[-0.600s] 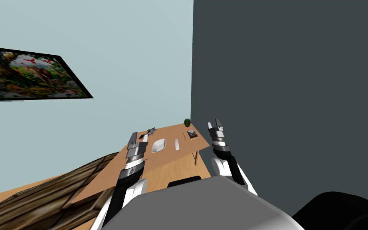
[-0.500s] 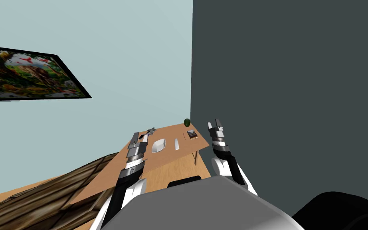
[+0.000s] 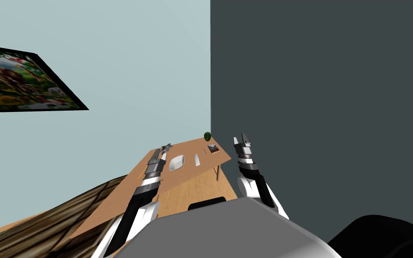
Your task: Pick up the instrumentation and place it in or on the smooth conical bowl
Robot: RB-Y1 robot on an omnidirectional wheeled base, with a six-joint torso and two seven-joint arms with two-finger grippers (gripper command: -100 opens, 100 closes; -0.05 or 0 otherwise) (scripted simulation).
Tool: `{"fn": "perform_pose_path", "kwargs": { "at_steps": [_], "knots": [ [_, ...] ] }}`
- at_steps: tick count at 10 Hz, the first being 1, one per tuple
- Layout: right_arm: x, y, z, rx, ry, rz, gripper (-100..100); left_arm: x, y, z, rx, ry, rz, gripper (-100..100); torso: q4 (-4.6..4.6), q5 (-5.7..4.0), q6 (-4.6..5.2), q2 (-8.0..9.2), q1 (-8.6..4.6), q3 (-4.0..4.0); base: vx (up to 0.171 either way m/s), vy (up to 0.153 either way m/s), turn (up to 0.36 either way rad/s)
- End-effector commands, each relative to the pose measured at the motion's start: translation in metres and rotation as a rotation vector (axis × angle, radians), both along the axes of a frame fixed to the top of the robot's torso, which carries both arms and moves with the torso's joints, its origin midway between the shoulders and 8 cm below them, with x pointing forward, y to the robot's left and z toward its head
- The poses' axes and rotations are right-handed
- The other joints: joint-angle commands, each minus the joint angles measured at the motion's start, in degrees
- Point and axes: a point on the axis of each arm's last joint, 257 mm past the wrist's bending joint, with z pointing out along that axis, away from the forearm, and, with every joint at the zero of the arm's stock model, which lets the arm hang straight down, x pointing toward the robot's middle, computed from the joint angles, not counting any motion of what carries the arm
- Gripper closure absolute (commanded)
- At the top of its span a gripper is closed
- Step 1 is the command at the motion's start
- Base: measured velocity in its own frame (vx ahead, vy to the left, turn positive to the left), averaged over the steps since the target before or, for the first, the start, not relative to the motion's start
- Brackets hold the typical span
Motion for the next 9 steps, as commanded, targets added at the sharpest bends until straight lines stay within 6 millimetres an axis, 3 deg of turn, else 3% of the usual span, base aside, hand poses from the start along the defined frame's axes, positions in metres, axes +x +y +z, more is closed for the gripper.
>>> {"fn": "perform_pose_path", "kwargs": {
  "at_steps": [1, 2, 3, 4, 7, 8, 9],
  "knots": [
    [0.0, 0.0, 0.0, 0.0, 0.0, 0.0, 0, 0.009, 0.012, -0.022, 0.013, 0.075, 0.013, -100, 0.0, 0.0, 0.0, 0.0, 0.0, 0.0, -0.061, 0.028, -0.124],
    [0.0, 0.0, 0.0, 0.0, 0.0, 0.0, 0, 0.009, 0.012, -0.022, 0.013, 0.076, 0.013, -100, -0.02, 0.0, 0.02, -0.04, 0.0, -0.03, -0.049, 0.027, -0.081],
    [0.0, 0.0, 0.0, 0.0, 0.0, 0.0, 0, 0.016, 0.024, -0.038, 0.025, 0.132, 0.027, -100, -0.02, -0.01, 0.01, -0.1, -0.02, -0.06, -0.06, 0.026, -0.161],
    [0.0, 0.0, 0.0, 0.0, 0.0, 0.0, 0, 0.016, 0.024, -0.04, 0.023, 0.141, 0.028, -100, -0.03, -0.01, 0.03, -0.09, -0.02, -0.06, -0.052, 0.026, -0.1],
    [0.0, 0.0, 0.0, 0.0, 0.0, 0.0, 0, 0.028, 0.052, -0.078, 0.041, 0.272, 0.065, -100, -0.03, 0.0, -0.01, -0.11, 0.03, -0.06, -0.06, 0.035, -0.189],
    [0.0, 0.0, 0.0, 0.0, 0.0, 0.0, 0, 0.029, 0.053, -0.082, 0.039, 0.287, 0.067, -100, -0.02, 0.0, 0.04, -0.09, 0.02, -0.06, -0.062, 0.031, -0.107],
    [0.0, 0.0, 0.0, 0.0, 0.0, 0.0, 0, 0.033, 0.069, -0.102, 0.047, 0.353, 0.088, -100, -0.02, 0.0, -0.01, -0.1, 0.01, -0.06, -0.072, 0.027, -0.251]
  ]
}}
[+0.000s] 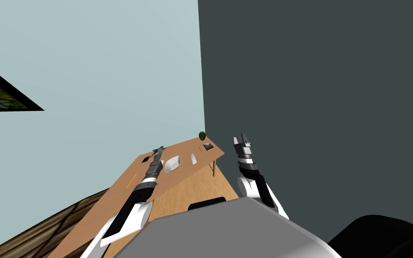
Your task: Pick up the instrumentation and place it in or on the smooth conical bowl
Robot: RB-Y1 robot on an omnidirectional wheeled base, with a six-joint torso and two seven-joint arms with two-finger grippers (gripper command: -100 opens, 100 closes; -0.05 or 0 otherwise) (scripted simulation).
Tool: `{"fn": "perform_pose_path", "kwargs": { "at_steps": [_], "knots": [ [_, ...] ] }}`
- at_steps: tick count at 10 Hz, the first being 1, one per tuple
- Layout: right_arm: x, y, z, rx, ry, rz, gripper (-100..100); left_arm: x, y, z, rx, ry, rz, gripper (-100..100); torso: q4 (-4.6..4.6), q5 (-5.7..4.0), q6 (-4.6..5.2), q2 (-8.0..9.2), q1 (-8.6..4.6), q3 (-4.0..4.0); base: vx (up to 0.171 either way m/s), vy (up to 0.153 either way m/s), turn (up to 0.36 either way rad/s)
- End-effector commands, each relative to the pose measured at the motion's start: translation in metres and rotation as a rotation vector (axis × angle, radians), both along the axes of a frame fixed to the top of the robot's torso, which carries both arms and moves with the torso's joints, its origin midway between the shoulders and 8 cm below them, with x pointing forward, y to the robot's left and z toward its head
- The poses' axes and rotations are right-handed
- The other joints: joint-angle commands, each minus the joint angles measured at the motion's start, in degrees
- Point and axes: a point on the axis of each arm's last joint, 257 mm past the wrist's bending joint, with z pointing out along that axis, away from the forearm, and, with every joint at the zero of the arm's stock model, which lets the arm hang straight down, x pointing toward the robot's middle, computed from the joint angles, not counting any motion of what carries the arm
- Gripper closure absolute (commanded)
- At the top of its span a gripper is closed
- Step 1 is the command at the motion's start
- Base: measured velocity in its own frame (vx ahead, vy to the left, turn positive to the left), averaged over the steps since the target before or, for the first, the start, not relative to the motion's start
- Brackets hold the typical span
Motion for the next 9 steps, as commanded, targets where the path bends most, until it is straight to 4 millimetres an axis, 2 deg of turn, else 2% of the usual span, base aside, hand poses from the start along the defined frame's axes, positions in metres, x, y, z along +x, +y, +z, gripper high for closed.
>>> {"fn": "perform_pose_path", "kwargs": {
  "at_steps": [1, 2, 3, 4, 5, 6, 7, 8, 9],
  "knots": [
    [0.0, 0.0, 0.0, 0.0, 0.0, 0.0, 0, 0.001, 0.008, -0.014, 0.003, 0.05, 0.014, -100, 0.0, 0.0, 0.0, 0.0, 0.0, 0.0, -0.063, 0.033, -0.119],
    [0.0, 0.0, 0.0, 0.0, 0.0, 0.0, 0, 0.003, 0.025, -0.03, 0.013, 0.104, 0.035, -100, 0.0, 0.0, -0.05, -0.02, 0.01, -0.01, -0.067, 0.031, -0.235],
    [0.0, 0.0, 0.0, 0.0, 0.0, 0.0, 0, 0.003, 0.026, -0.038, 0.008, 0.132, 0.039, -100, 0.0, 0.0, -0.01, -0.01, 0.02, 0.0, -0.06, 0.026, -0.142],
    [0.0, 0.0, 0.0, 0.0, 0.0, 0.0, 0, 0.003, 0.044, -0.055, 0.016, 0.189, 0.061, -100, 0.0, 0.0, -0.05, -0.04, 0.0, -0.02, -0.067, 0.018, -0.297],
    [0.0, 0.0, 0.0, 0.0, 0.0, 0.0, 0, 0.003, 0.045, -0.062, 0.012, 0.214, 0.065, -100, 0.0, 0.0, 0.01, -0.03, -0.02, -0.02, -0.058, 0.028, -0.147],
    [0.0, 0.0, 0.0, 0.0, 0.0, 0.0, 0, 0.002, 0.063, -0.079, 0.019, 0.271, 0.088, -100, 0.0, 0.0, -0.06, -0.05, 0.0, -0.02, -0.061, 0.03, -0.304],
    [0.0, 0.0, 0.0, 0.0, 0.0, 0.0, 0, 0.001, 0.064, -0.086, 0.014, 0.298, 0.091, -100, 0.0, 0.0, -0.01, -0.04, 0.03, -0.02, -0.05, 0.025, -0.155],
    [0.0, 0.0, 0.0, 0.0, 0.0, 0.0, 0, -0.001, 0.081, -0.098, 0.021, 0.343, 0.111, -100, -0.01, 0.0, -0.06, -0.08, 0.01, -0.04, -0.057, 0.024, -0.291],
    [0.0, 0.0, 0.0, 0.0, 0.0, 0.0, 0, -0.003, 0.083, -0.108, 0.015, 0.373, 0.116, -100, -0.01, 0.0, -0.01, -0.08, 0.03, -0.04, -0.05, 0.021, -0.196]
  ]
}}
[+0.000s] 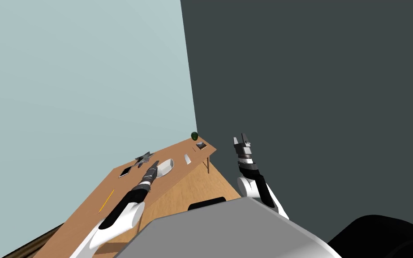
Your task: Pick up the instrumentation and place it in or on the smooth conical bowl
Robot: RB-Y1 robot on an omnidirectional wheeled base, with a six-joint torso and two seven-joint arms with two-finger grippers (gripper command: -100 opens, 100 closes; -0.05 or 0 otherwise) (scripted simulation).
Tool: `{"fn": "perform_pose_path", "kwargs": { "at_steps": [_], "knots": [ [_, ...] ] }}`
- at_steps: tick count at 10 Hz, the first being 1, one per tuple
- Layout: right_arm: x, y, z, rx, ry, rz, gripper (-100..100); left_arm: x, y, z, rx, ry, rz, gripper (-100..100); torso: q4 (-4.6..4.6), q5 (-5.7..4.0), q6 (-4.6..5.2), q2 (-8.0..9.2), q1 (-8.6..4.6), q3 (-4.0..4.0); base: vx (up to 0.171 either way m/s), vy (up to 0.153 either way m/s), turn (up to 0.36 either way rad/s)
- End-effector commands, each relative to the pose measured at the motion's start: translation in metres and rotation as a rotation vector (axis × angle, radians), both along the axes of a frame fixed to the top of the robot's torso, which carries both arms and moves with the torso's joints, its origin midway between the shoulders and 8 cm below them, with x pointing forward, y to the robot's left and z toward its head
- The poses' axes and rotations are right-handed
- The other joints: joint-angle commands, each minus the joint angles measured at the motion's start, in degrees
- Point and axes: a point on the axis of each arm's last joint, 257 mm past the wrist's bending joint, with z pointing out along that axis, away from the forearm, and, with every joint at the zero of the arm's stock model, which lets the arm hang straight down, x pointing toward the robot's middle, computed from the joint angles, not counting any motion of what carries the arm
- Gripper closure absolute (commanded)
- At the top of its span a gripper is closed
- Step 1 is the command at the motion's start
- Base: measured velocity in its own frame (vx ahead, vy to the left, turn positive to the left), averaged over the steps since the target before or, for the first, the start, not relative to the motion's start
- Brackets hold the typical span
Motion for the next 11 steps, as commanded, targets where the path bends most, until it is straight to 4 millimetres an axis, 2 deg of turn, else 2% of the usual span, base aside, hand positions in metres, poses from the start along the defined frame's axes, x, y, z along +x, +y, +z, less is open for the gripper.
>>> {"fn": "perform_pose_path", "kwargs": {
  "at_steps": [1, 2, 3, 4, 5, 6, 7, 8, 9, 11],
  "knots": [
    [0.0, 0.0, 0.0, 0.0, 0.0, 0.0, 0, -0.003, 0.008, -0.011, -0.006, 0.041, 0.009, -100, 0.0, 0.0, 0.0, 0.0, 0.0, 0.0, -0.018, 0.007, 0.018],
    [0.0, 0.0, 0.0, 0.0, 0.0, 0.0, 0, -0.008, 0.026, -0.028, -0.004, 0.103, 0.032, -100, -0.02, -0.01, -0.03, -0.09, -0.04, -0.05, -0.03, 0.007, -0.268],
    [0.0, 0.0, 0.0, 0.0, 0.0, 0.0, 0, -0.01, 0.027, -0.035, -0.01, 0.127, 0.035, -100, -0.02, -0.01, 0.05, -0.08, -0.03, -0.05, -0.036, 0.018, -0.204],
    [0.0, 0.0, 0.0, 0.0, 0.0, 0.0, 0, -0.014, 0.041, -0.045, -0.007, 0.177, 0.05, -100, -0.02, 0.0, -0.01, -0.07, -0.01, -0.04, -0.046, 0.01, -0.464],
    [0.0, 0.0, 0.0, 0.0, 0.0, 0.0, 0, -0.02, 0.045, -0.058, -0.017, 0.212, 0.06, -100, -0.01, 0.0, 0.08, -0.05, -0.01, -0.03, -0.039, 0.018, -0.184],
    [0.0, 0.0, 0.0, 0.0, 0.0, 0.0, 0, -0.02, 0.045, -0.058, -0.017, 0.212, 0.06, -100, -0.02, 0.0, -0.04, -0.06, 0.0, -0.03, -0.015, 0.006, 0.076],
    [0.0, 0.0, 0.0, 0.0, 0.0, 0.0, 0, -0.029, 0.063, -0.075, -0.02, 0.274, 0.082, -100, -0.03, -0.01, -0.05, -0.11, -0.03, -0.06, -0.022, -0.001, -0.298],
    [0.0, 0.0, 0.0, 0.0, 0.0, 0.0, 0, -0.031, 0.062, -0.08, -0.026, 0.295, 0.083, -100, -0.03, -0.01, 0.05, -0.13, -0.04, -0.08, -0.026, 0.007, -0.249],
    [0.0, 0.0, 0.0, 0.0, 0.0, 0.0, 0, -0.041, 0.08, -0.093, -0.03, 0.347, 0.104, -100, -0.03, -0.01, -0.01, -0.12, -0.04, -0.07, -0.037, 0.007, -0.35],
    [0.0, 0.0, 0.0, 0.0, 0.0, 0.0, 0, -0.045, 0.079, -0.101, -0.04, 0.378, 0.105, -100, -0.02, 0.0, -0.01, -0.09, -0.01, -0.05, -0.02, 0.011, -0.115]
  ]
}}
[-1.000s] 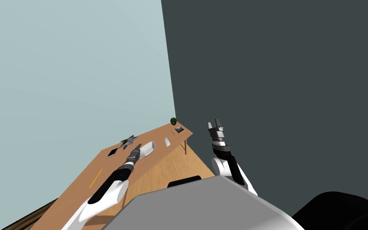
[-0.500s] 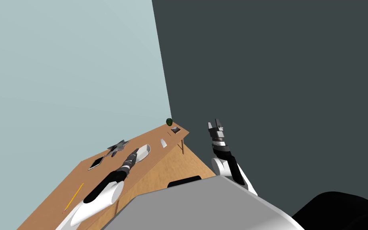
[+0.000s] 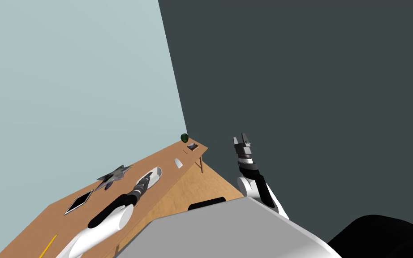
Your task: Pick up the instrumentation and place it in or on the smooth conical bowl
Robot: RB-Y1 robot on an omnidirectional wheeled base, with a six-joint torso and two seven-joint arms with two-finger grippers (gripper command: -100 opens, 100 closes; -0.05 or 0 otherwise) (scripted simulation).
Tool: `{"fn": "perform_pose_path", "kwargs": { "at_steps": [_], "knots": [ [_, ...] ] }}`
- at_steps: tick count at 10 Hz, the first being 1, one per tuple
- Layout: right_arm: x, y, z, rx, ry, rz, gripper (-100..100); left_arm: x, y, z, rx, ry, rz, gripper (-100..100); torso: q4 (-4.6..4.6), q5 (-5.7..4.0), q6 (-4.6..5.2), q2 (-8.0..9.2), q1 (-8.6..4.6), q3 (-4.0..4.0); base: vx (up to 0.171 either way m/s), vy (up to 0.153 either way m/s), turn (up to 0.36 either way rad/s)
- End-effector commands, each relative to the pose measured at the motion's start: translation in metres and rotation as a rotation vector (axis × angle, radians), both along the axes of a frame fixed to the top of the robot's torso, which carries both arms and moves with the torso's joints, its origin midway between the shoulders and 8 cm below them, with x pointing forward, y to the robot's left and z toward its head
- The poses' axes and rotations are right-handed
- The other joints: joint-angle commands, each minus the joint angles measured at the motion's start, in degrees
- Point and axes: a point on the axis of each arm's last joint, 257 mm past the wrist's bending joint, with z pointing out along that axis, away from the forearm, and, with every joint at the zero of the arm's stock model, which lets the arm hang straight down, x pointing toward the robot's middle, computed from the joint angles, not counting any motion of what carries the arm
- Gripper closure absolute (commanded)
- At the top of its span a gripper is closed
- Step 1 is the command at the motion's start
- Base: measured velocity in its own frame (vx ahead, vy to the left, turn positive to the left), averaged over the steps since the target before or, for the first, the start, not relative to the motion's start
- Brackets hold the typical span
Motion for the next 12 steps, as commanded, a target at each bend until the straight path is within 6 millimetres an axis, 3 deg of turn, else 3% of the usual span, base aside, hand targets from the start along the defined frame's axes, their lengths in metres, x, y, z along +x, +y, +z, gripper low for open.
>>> {"fn": "perform_pose_path", "kwargs": {
  "at_steps": [1, 2, 3, 5, 8, 9, 12],
  "knots": [
    [0.0, 0.0, 0.0, 0.0, 0.0, 0.0, 0, -0.013, 0.017, -0.016, -0.012, 0.069, 0.022, -100, 0.0, 0.0, 0.0, 0.0, 0.0, 0.0, -0.013, 0.003, -0.341],
    [0.0, 0.0, 0.0, 0.0, 0.0, 0.0, 0, -0.016, 0.016, -0.021, -0.019, 0.089, 0.023, -100, 0.0, 0.0, 0.1, -0.01, -0.01, -0.01, -0.018, 0.015, -0.216],
    [0.0, 0.0, 0.0, 0.0, 0.0, 0.0, 0, -0.028, 0.032, -0.032, -0.026, 0.137, 0.042, -100, 0.0, 0.0, 0.03, -0.01, 0.02, -0.01, -0.023, 0.015, -0.322],
    [0.0, 0.0, 0.0, 0.0, 0.0, 0.0, 0, -0.033, 0.03, -0.038, -0.038, 0.165, 0.042, -100, 0.0, 0.01, 0.03, 0.0, 0.04, 0.0, -0.012, 0.014, -0.136],
    [0.0, 0.0, 0.0, 0.0, 0.0, 0.0, 0, -0.064, 0.056, -0.063, -0.069, 0.278, 0.077, -100, -0.01, 0.0, 0.01, -0.04, 0.03, -0.02, -0.009, 0.013, -0.298],
    [0.0, 0.0, 0.0, 0.0, 0.0, 0.0, 0, -0.069, 0.053, -0.068, -0.082, 0.305, 0.076, -100, -0.01, 0.01, 0.06, -0.03, 0.05, -0.02, -0.009, 0.022, -0.252],
    [0.0, 0.0, 0.0, 0.0, 0.0, 0.0, 0, -0.102, 0.069, -0.087, -0.128, 0.413, 0.097, -100, -0.01, 0.02, 0.01, -0.06, 0.06, -0.03, -0.007, 0.019, -0.315]
  ]
}}
